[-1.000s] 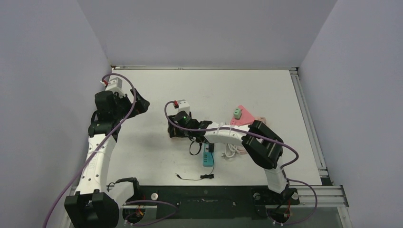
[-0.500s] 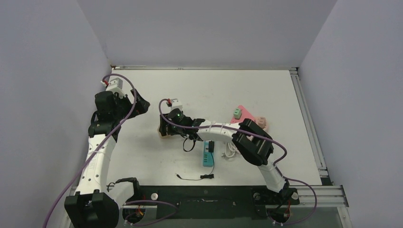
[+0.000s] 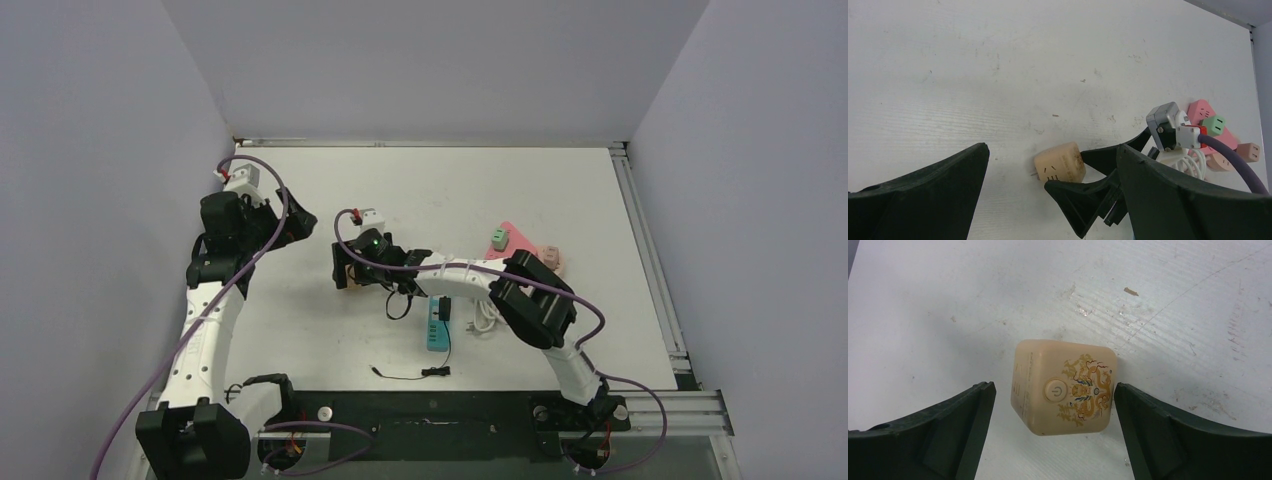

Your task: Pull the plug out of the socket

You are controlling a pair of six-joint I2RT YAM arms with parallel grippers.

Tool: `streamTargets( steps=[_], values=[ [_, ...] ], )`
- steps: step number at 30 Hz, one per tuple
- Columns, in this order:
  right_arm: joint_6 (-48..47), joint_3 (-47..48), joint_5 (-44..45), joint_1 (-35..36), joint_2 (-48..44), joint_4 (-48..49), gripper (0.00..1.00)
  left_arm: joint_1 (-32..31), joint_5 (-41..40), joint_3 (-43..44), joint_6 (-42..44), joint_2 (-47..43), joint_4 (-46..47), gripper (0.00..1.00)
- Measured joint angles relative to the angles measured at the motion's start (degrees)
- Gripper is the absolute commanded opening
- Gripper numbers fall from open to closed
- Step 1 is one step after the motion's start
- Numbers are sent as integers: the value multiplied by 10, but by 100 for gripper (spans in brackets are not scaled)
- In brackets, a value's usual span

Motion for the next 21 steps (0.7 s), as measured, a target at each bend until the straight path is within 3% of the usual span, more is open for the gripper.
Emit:
streamTargets(
  steps=[6, 13, 21],
  values=[
    [-8, -12, 18, 0, -32, -20, 90, -2, 0, 0, 0, 1, 0, 97],
    [-11, -67, 79, -1, -152, -51, 90, -18, 0, -2, 0, 1, 0, 97],
    [1, -167, 175, -1, -297, -114, 91, -115, -17, -5, 3, 5, -2, 97]
  ],
)
